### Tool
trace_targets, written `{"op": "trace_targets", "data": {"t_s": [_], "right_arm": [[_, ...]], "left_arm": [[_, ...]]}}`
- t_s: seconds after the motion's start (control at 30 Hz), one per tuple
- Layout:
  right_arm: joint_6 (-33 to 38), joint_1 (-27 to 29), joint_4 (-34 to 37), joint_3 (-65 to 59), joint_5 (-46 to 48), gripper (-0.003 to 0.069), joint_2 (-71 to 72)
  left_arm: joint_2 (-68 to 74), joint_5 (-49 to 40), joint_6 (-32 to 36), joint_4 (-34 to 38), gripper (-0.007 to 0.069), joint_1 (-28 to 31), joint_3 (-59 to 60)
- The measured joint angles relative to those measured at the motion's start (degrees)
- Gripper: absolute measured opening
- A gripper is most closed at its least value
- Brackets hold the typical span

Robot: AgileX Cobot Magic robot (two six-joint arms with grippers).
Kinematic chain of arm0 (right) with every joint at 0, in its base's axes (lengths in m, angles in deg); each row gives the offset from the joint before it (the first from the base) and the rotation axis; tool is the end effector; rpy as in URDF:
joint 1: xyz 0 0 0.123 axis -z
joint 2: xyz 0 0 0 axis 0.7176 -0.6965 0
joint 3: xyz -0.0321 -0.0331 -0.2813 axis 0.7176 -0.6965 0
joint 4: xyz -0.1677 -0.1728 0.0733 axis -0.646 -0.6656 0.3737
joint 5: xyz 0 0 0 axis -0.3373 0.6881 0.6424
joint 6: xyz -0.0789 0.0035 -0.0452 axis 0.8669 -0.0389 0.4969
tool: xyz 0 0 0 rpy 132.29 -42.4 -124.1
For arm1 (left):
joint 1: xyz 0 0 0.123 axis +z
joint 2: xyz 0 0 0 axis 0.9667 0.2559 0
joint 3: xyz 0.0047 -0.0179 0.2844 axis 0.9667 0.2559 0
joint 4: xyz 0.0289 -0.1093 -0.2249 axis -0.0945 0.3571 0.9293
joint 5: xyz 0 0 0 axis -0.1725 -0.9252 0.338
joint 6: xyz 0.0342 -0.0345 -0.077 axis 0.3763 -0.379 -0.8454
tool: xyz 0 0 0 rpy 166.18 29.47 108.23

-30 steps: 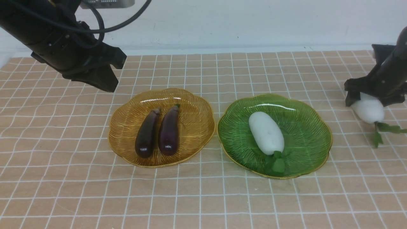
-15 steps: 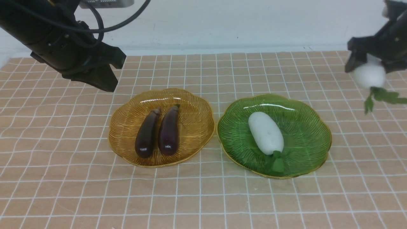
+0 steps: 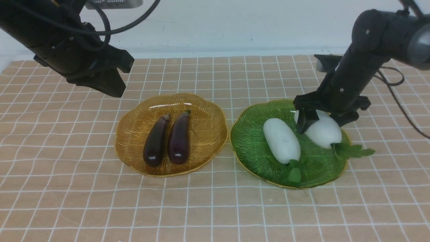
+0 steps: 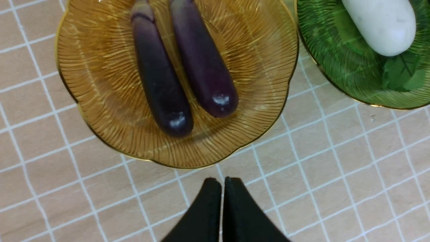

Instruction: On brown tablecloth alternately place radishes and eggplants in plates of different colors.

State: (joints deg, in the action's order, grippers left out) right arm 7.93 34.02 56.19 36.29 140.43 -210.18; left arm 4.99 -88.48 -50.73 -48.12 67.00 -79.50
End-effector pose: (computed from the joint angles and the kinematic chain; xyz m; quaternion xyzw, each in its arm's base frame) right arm 0.4213 0.1070 0.2068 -0.0632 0.9923 0.1052 0.0176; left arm 0.3204 -0.0732 0.3751 0.1478 0.9536 -0.1501 0.2153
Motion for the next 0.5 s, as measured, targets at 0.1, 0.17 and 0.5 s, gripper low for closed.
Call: {"op": "trace_targets", "data": {"t_s": [0.1, 0.17, 0.5], "right_arm": [[-1.98, 0.00, -2.38, 0.00, 0.00, 0.0568, 0.00], [-2.51, 0.00, -3.75, 0.00, -0.06, 0.0615, 0.05], [-1.19, 0.00, -2.24, -0.06, 0.03, 0.0472, 22.47]], "left_arm": [[-0.17, 0.00, 0.49, 0.68, -0.0004, 0.00, 0.00], [-0.40, 0.00, 0.84, 0.90, -0.0004, 0.00, 0.07], [-11.13, -0.06, 2.69, 3.29, -0.0004, 0.00, 0.07]]}}
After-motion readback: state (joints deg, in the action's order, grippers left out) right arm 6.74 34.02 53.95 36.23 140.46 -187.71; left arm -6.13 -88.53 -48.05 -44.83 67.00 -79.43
